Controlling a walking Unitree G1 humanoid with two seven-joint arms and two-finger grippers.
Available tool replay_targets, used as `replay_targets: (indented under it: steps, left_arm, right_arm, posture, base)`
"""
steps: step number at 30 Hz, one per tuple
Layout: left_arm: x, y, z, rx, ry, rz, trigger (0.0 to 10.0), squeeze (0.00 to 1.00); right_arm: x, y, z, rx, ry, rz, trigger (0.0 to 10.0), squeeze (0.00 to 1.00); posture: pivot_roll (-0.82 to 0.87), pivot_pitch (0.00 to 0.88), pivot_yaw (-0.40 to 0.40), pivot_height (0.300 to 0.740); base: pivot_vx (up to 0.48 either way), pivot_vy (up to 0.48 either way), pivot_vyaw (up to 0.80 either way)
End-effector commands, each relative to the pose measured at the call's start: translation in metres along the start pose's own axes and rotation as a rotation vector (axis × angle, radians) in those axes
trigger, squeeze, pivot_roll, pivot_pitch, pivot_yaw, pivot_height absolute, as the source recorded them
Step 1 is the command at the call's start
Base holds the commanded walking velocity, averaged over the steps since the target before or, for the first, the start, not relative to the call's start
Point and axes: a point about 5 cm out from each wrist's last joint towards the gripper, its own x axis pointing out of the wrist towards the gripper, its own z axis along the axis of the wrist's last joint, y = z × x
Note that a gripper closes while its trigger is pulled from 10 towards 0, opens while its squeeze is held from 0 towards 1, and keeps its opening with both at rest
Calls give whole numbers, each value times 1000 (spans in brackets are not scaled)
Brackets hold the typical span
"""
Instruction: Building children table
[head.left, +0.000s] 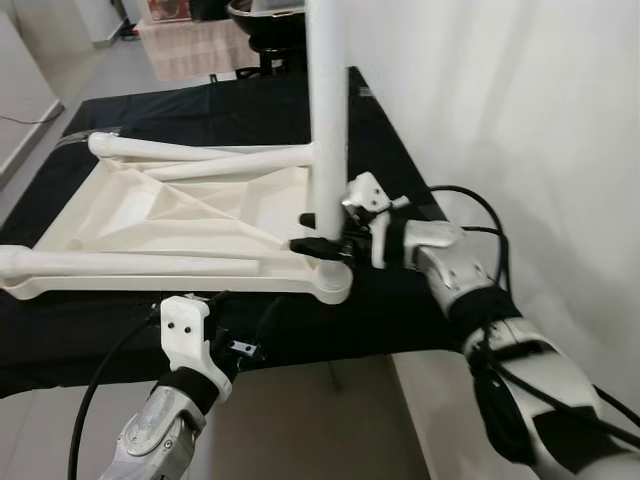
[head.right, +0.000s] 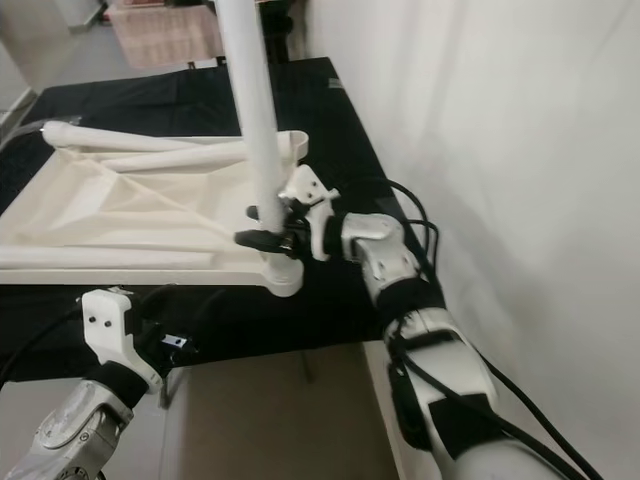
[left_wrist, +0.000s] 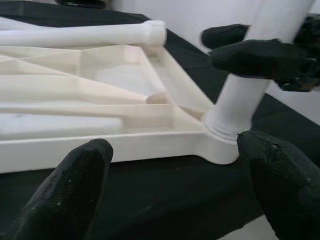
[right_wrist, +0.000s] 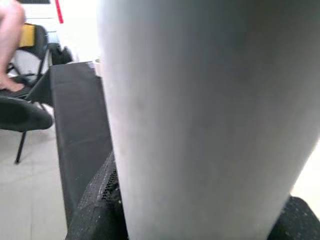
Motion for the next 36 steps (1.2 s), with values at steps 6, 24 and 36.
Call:
replay_targets:
  steps: [6,24,36]
  left_arm:
    - [-2,4,0,7,19,-4,10000,0]
    - [5,5,-3,12,15,4,10000,0]
    - [4,1,-5,7,15,1,10000,0]
  right_arm:
    - [7,44,-42,164,198,-762,0,0]
    - [45,58,0,67,-35,7,10000,1000]
    - [38,16,6,36,47,124,10000,0]
  posture:
    - [6,157,69,740]
    - [9,100,40,740]
    - [23,94,32,740]
  base:
    - [0,0,0]
    - [0,0,0]
    - [0,0,0]
